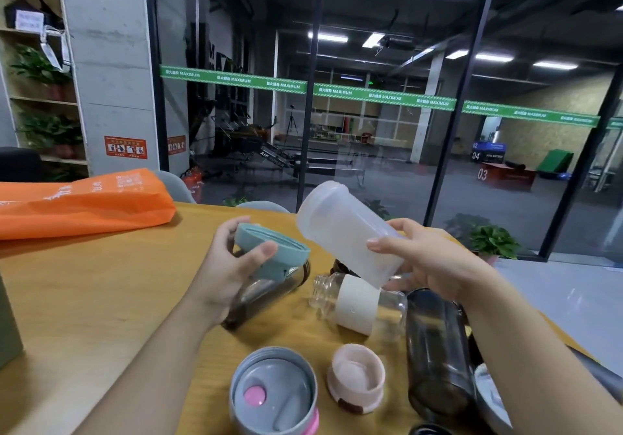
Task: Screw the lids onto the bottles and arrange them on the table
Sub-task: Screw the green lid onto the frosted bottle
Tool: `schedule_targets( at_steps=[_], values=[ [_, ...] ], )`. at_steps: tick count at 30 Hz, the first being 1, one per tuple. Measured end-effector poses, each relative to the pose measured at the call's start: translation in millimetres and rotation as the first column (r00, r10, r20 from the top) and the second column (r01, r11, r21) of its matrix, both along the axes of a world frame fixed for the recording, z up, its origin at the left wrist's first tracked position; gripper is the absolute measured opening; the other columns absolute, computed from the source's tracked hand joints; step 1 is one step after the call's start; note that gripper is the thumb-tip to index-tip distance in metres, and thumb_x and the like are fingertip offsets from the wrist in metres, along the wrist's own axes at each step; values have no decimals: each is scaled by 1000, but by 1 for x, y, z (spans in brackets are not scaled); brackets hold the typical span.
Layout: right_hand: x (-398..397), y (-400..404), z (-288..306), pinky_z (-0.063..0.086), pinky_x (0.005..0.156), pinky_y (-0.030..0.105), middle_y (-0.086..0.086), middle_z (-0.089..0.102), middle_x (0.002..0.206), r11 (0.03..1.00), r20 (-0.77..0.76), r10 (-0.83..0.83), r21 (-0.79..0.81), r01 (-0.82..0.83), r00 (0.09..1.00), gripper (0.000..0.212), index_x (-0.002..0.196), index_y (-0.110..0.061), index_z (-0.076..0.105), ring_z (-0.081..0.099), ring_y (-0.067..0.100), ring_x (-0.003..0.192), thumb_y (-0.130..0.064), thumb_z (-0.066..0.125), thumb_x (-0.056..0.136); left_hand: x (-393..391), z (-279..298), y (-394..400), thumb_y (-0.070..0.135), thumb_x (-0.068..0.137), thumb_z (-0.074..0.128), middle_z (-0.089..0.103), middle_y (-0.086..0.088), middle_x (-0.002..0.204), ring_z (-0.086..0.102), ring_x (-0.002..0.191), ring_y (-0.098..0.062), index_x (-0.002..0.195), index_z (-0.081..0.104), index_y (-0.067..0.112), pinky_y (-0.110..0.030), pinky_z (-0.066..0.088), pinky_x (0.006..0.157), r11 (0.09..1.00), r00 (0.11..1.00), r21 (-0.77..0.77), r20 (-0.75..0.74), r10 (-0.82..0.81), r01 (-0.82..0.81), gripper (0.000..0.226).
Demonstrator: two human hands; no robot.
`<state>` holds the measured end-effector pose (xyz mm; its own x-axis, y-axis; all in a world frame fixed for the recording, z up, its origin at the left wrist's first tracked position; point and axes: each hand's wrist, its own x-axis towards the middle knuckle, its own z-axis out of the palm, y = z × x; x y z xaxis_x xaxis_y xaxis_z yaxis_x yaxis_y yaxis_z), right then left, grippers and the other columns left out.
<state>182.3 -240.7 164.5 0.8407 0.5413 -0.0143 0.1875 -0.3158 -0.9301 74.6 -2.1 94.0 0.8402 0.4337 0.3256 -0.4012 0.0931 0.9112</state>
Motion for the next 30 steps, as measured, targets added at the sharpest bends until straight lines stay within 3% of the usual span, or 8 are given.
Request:
schedule_targets(
  at_steps=[3, 7, 10, 14, 17, 23, 28, 30],
  values=[
    [10, -5, 2, 60, 70, 36, 10, 61, 111, 999, 11, 32, 26, -32, 999, 51, 119, -19, 48, 67, 31, 98, -26, 75, 77, 21, 14, -3, 53, 36, 89, 54, -19, 123, 67, 87, -21, 124, 43, 7, -32, 57, 58, 998, 999, -55, -27, -18, 17, 109],
    [18, -16, 9, 58, 68, 35, 10, 63, 110, 995, 77, 49, 79, -55, 996, 59, 113, -21, 52, 68, 28, 94, -31, 83, 64, 38, 24, -6, 44, 46, 87, 52, -17, 111, 62, 91, -26, 110, 49, 12, -37, 57, 59, 977, 995, -195, -40, -96, 86, 81],
    [20, -22, 13, 57, 70, 35, 8, 67, 108, 994, 146, 57, 87, -70, 988, 75, 112, -24, 56, 70, 25, 93, -43, 81, 45, 46, 28, -6, 45, 38, 93, 47, -31, 129, 57, 101, -32, 129, 48, 8, -45, 58, 66, 970, 985, -181, -28, -171, 164, 109],
    [19, -24, 15, 60, 75, 38, 1, 72, 101, 992, 213, 71, 88, -92, 974, 69, 112, -27, 60, 71, 18, 88, -43, 81, 48, 57, 32, -13, 45, 30, 96, 51, -22, 127, 58, 107, -34, 130, 47, 13, -52, 56, 82, 952, 963, -156, -27, -270, 262, 115],
    [19, -25, 17, 57, 83, 46, -2, 73, 100, 993, 243, 82, 63, -100, 967, 67, 111, -30, 62, 71, 20, 90, -45, 79, 48, 63, 30, -14, 45, 40, 94, 54, -19, 121, 56, 103, -31, 130, 48, 12, -52, 46, 89, 929, 935, -116, -17, -355, 351, 107],
    [18, -26, 13, 57, 84, 45, -10, 73, 101, 995, 297, 101, -10, -103, 950, 69, 108, -36, 62, 70, 15, 92, -55, 76, 44, 62, 29, -9, 41, 42, 93, 67, -9, 113, 65, 98, -22, 130, 52, 18, -30, 56, 74, 867, 866, -63, -52, -498, 495, 100],
    [23, -27, 7, 58, 80, 39, -10, 73, 96, 999, 287, 49, -11, -48, 957, 78, 106, -28, 57, 70, 12, 88, -58, 76, 37, 68, 25, -9, 41, 44, 94, 65, -15, 122, 60, 112, -27, 118, 66, 10, -42, 46, 103, 840, 845, -143, -37, -533, 524, 84],
    [26, -26, 4, 58, 76, 33, -12, 72, 95, 999, 266, 42, 15, -47, 963, 80, 108, -28, 56, 70, 9, 87, -59, 77, 36, 72, 22, -12, 41, 38, 95, 68, -12, 117, 63, 109, -25, 105, 74, 13, -42, 48, 101, 838, 853, -214, -37, -521, 502, 76]
  ],
)
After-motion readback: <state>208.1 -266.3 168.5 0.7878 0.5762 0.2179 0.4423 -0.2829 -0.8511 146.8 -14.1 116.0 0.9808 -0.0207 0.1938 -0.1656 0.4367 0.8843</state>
